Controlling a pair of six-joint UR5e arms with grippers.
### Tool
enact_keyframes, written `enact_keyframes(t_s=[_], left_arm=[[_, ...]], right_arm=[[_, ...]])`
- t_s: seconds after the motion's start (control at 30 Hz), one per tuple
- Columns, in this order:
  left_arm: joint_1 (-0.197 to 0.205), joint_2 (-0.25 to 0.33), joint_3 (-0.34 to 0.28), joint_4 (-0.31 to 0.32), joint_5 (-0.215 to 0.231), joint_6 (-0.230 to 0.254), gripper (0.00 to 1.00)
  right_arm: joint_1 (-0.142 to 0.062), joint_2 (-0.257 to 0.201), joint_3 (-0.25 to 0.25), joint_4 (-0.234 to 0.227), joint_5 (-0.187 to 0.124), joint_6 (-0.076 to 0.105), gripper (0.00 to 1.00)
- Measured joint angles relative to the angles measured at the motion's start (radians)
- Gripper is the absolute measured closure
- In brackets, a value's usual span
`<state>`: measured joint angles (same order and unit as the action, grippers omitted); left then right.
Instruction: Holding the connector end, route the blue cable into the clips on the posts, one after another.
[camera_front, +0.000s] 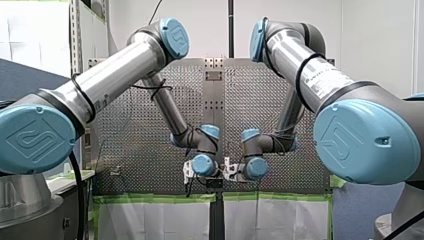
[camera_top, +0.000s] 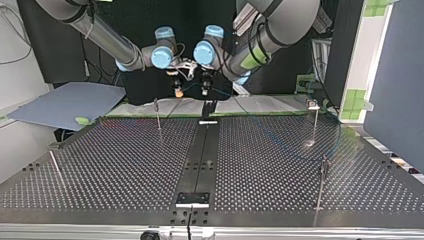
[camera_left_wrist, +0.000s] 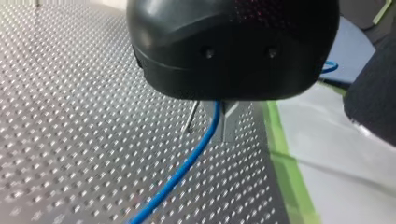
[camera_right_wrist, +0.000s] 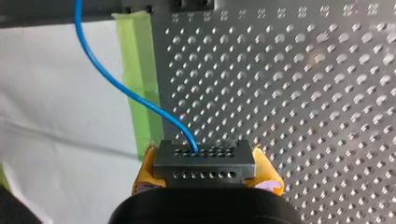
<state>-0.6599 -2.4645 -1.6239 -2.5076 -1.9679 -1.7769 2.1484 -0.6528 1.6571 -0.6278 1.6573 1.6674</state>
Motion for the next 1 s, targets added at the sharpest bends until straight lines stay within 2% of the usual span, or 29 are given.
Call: enact_keyframes(t_s=[0.1, 0.27, 0.4, 0.6, 0.8, 1.0], left_arm=[[-0.026, -0.018, 0.000, 0.019, 0.011, -0.010, 1.00], [-0.065, -0.026, 0.001, 0.044, -0.004, -0.023, 1.00], [-0.074, -0.027, 0.001, 0.064, -0.006, -0.030, 1.00], [-0.080, -0.028, 0.001, 0.075, -0.005, -0.033, 1.00], [-0.096, -0.028, 0.001, 0.081, -0.003, -0.039, 1.00], [-0.110, -0.028, 0.002, 0.091, -0.005, -0.063, 1.00]], right_arm=[[-0.006, -0.001, 0.024, -0.024, 0.011, -0.001, 1.00], [-0.015, -0.002, 0.056, -0.066, 0.029, -0.001, 1.00], [-0.027, -0.012, 0.086, -0.097, 0.033, -0.001, 1.00], [-0.055, -0.051, 0.133, -0.153, 0.031, -0.001, 1.00], [-0.090, -0.064, 0.151, -0.184, 0.021, -0.002, 1.00], [-0.147, -0.064, 0.198, -0.235, -0.019, -0.009, 1.00]])
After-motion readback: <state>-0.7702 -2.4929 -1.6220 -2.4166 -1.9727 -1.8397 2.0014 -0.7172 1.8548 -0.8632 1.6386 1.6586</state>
